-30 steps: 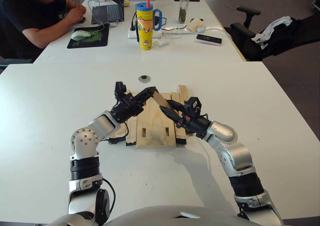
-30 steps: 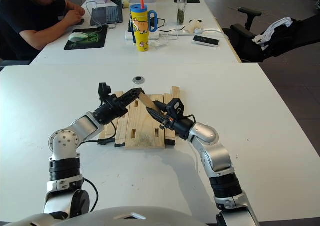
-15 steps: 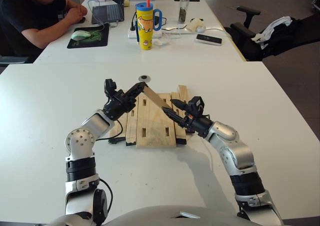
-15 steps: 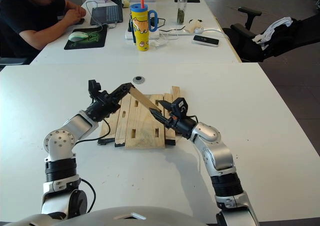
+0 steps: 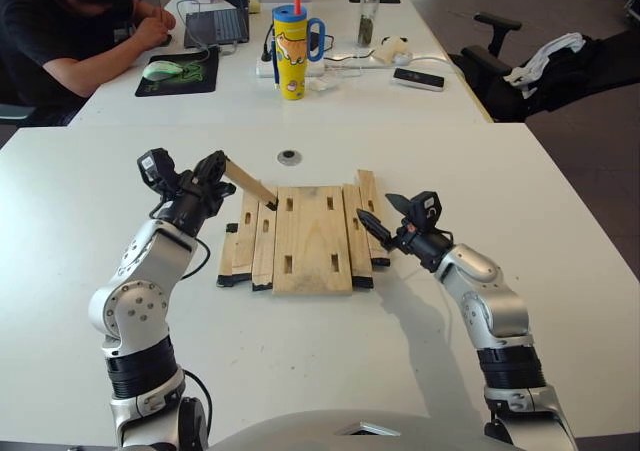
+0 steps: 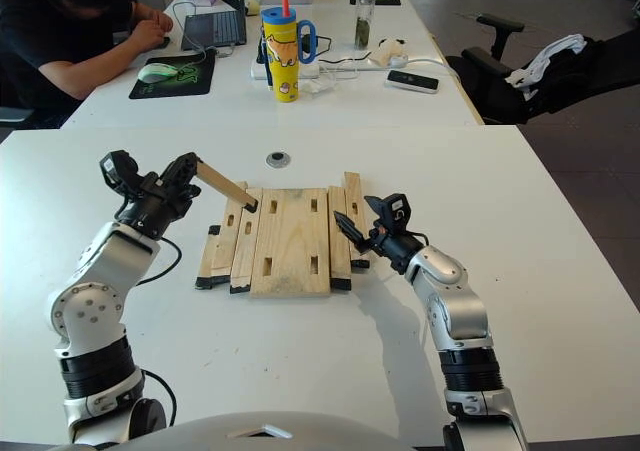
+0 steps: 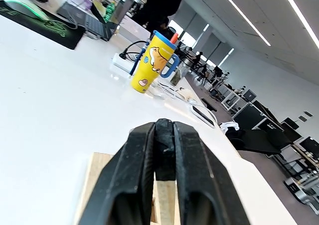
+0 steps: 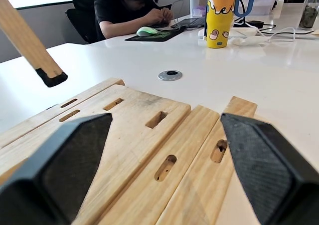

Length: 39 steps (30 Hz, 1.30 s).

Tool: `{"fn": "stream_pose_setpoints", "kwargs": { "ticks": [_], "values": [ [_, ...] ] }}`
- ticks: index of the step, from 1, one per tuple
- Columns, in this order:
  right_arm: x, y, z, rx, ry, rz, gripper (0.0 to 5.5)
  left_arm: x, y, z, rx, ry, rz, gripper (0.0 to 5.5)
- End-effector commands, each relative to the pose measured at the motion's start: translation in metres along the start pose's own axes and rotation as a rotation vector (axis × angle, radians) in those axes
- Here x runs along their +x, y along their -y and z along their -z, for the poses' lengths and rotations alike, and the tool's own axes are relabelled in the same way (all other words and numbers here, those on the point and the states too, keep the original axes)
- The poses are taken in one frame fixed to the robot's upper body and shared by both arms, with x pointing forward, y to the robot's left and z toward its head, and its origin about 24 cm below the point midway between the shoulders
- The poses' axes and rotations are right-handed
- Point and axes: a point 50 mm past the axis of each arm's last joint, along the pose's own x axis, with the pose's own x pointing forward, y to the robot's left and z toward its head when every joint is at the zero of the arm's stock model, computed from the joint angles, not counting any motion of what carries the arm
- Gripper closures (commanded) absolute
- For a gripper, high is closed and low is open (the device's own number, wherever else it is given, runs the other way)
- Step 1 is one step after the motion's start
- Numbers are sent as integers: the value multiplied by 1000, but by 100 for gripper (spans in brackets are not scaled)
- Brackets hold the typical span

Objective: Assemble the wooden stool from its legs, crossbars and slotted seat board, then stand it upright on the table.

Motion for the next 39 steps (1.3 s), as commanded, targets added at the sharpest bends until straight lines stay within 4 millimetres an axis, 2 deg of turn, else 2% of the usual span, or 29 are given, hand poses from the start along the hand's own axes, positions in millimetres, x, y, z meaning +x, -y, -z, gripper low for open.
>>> {"fn": "stream_pose_setpoints", "kwargs": {
  "ticks": [1,14,25,30,39],
  "values": [
    [5,0,-1,-5,-2,-3,146,-3,-7,13,9,-18,-70,509],
    [6,-5,2,11,-5,-16,146,-10,-23,30,-1,-53,-139,509],
    [11,-10,1,5,-3,-47,146,-5,-27,37,-29,-58,-144,509],
    [10,-12,2,9,-2,-49,146,-4,-28,33,31,-56,-149,509],
    [9,-17,6,17,-9,-50,146,-4,-10,35,310,-79,-129,509]
  ]
}}
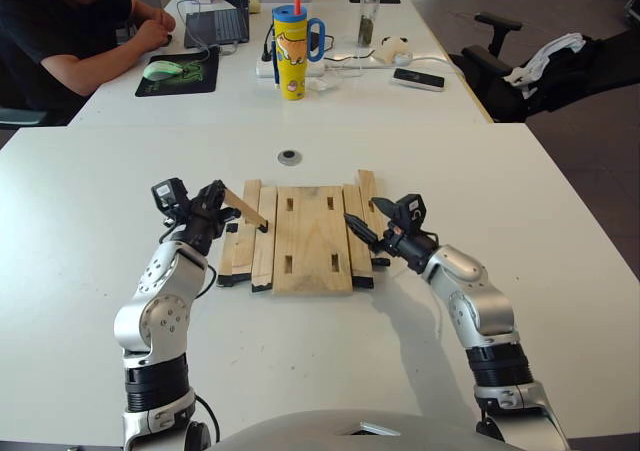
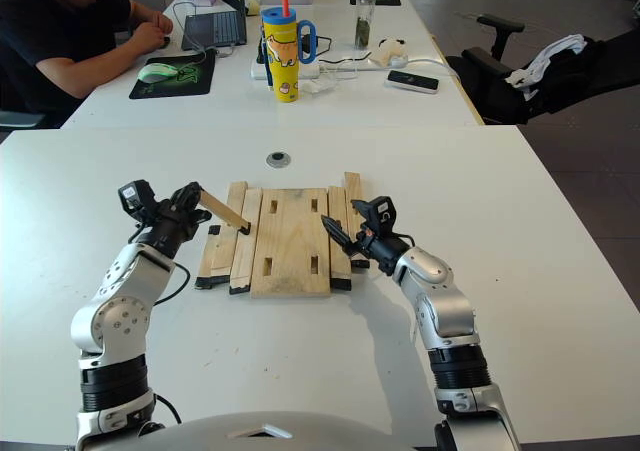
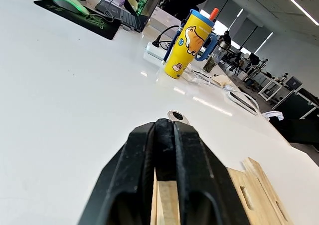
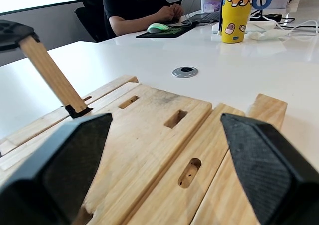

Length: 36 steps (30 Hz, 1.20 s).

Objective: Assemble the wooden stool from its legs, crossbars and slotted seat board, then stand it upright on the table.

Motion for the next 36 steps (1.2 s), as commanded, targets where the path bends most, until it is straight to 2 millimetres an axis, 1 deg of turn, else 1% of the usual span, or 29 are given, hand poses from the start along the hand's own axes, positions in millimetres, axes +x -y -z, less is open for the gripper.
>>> {"fn": "stream_pose_setpoints", "kwargs": {
  "ticks": [1,4,6,10,13,16,23,27,29,30,31,33,35,36],
  "values": [
    [0,-5,1,-4,-2,-6,146,-3,2,4,139,-21,-43,509],
    [0,-7,2,-2,-7,-13,146,-5,2,9,195,-40,-65,509],
    [1,-8,2,-3,-11,-18,146,-7,3,17,234,-67,-75,509],
    [2,-12,3,-2,-20,-32,146,-11,11,38,312,-140,-40,509],
    [4,-15,4,-7,-28,-47,146,-14,10,53,398,-191,-15,509],
    [4,-16,6,-11,-38,-59,146,-14,10,59,420,-204,-2,509],
    [4,-18,8,-11,-46,-64,146,-6,13,55,473,-184,45,509],
    [6,-18,7,-10,-43,-65,146,-5,12,54,476,-182,50,509],
    [6,-17,7,-12,-43,-64,146,-4,14,50,468,-150,61,509],
    [6,-17,7,-11,-43,-63,146,-4,16,45,460,-118,68,509],
    [5,-16,7,-10,-43,-61,146,-3,19,42,455,-91,73,480],
    [5,-16,8,-9,-43,-59,146,-2,27,29,407,-1,100,452],
    [4,-16,8,-8,-43,-59,146,-3,34,17,398,73,131,424],
    [4,-16,9,-6,-43,-57,146,-3,35,10,400,111,136,424]
  ]
}}
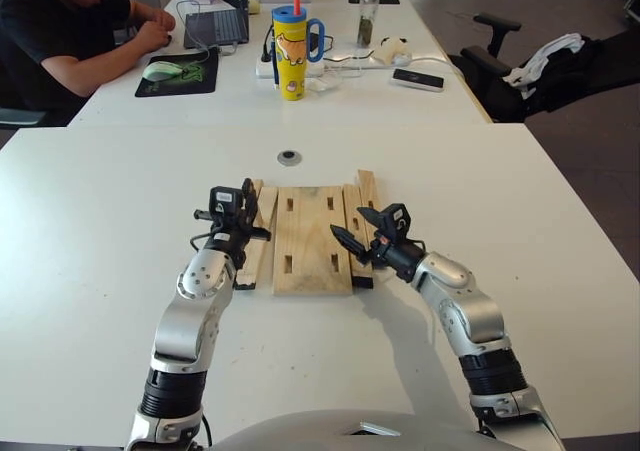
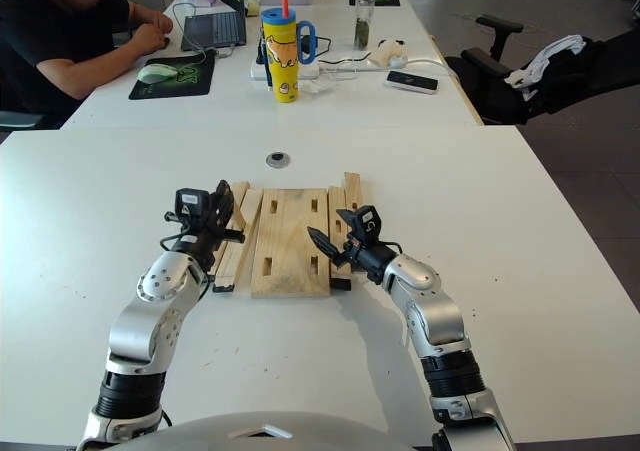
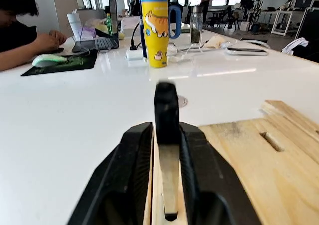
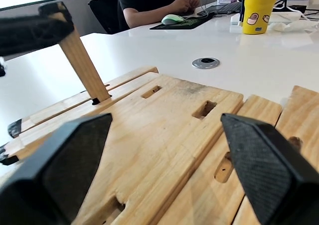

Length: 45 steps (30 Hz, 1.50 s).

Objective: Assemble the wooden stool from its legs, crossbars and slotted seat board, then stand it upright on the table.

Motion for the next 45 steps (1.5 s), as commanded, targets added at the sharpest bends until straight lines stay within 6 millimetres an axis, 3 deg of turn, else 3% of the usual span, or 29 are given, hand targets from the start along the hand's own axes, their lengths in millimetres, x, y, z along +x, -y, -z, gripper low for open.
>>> {"fn": "stream_pose_setpoints", "kwargs": {
  "ticks": [1,7,10,13,19,26,29,32,34,35,38,40,42,45],
  "values": [
    [0,0,0,-3,-5,6,146,0,-1,-30,8,170,11,424],
    [0,0,3,8,-8,15,146,-3,-10,-65,30,370,-19,424],
    [2,0,3,11,-5,21,146,11,-6,-93,-57,464,45,424],
    [5,-1,2,9,1,19,146,34,-14,-114,-90,491,59,467],
    [13,-3,-1,-2,5,-5,146,60,-22,-112,-185,432,63,549],
    [17,-6,-1,2,12,-9,146,72,-14,-90,-194,325,103,549],
    [18,-7,-1,5,14,-14,146,72,-10,-96,-175,350,115,549],
    [19,-8,-1,7,13,-14,146,69,-8,-115,-164,423,106,549],
    [19,-7,-1,6,14,-11,146,72,-8,-106,-188,362,90,549],
    [19,-8,-1,6,15,-9,146,75,-9,-89,-202,286,68,549],
    [20,-10,-1,3,14,-19,146,72,-11,-10,-232,-26,5,549],
    [21,-9,-1,1,13,-22,146,68,-8,17,-219,-136,-2,549],
    [23,-9,-3,-6,15,-25,146,70,-9,14,-206,-124,-27,549],
    [24,-7,-6,-14,19,-28,146,79,-7,-9,-196,-35,-5,549]
  ]
}}
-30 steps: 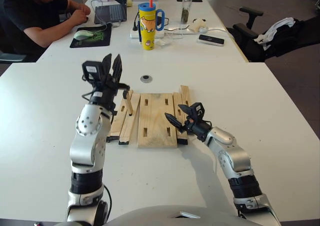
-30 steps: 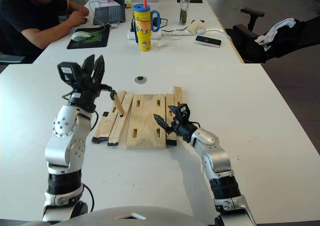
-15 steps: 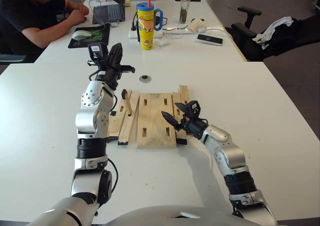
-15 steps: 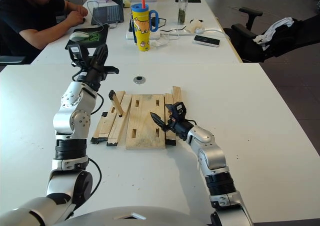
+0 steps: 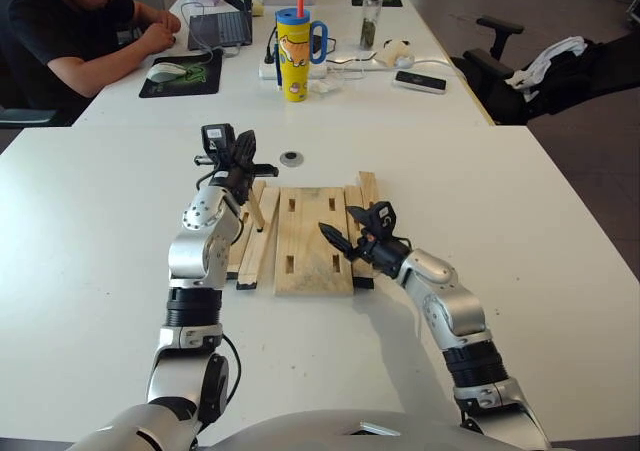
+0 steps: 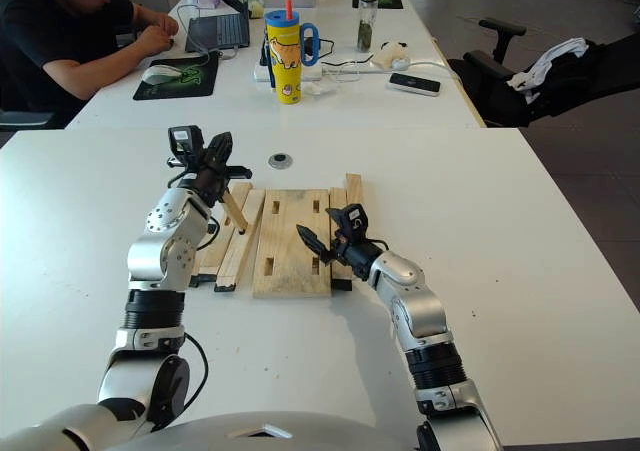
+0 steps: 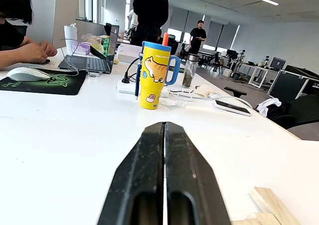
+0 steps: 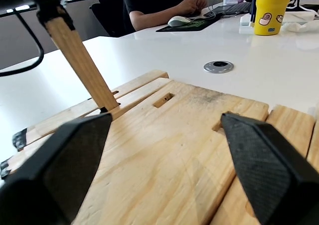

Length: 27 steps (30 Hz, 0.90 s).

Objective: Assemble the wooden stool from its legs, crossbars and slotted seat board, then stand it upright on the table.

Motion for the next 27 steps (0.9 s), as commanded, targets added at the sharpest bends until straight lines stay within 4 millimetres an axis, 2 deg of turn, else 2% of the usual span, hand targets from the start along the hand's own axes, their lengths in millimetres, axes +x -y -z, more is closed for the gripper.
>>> {"fn": "stream_pose_setpoints", "kwargs": {
  "ticks": [1,7,10,13,16,21,23,27],
  "values": [
    [4,2,-6,-30,6,-9,146,0,0,27,-7,-133,-11,549],
    [2,2,-2,-26,-1,-8,146,4,8,-15,30,90,10,549],
    [2,2,-2,-24,1,-4,146,-7,-2,-42,129,243,-70,549],
    [1,4,-3,-26,3,6,146,-26,-6,-59,157,341,-81,508],
    [-2,6,-2,-30,-1,18,146,-43,3,-57,129,332,-40,466],
    [-2,3,-3,-31,-3,1,146,-72,26,-36,127,240,57,400],
    [-1,3,-3,-30,-3,-3,146,-76,27,-25,118,191,56,374],
    [2,0,-4,-27,-10,-30,146,-76,18,-4,111,104,12,309]
  ]
}}
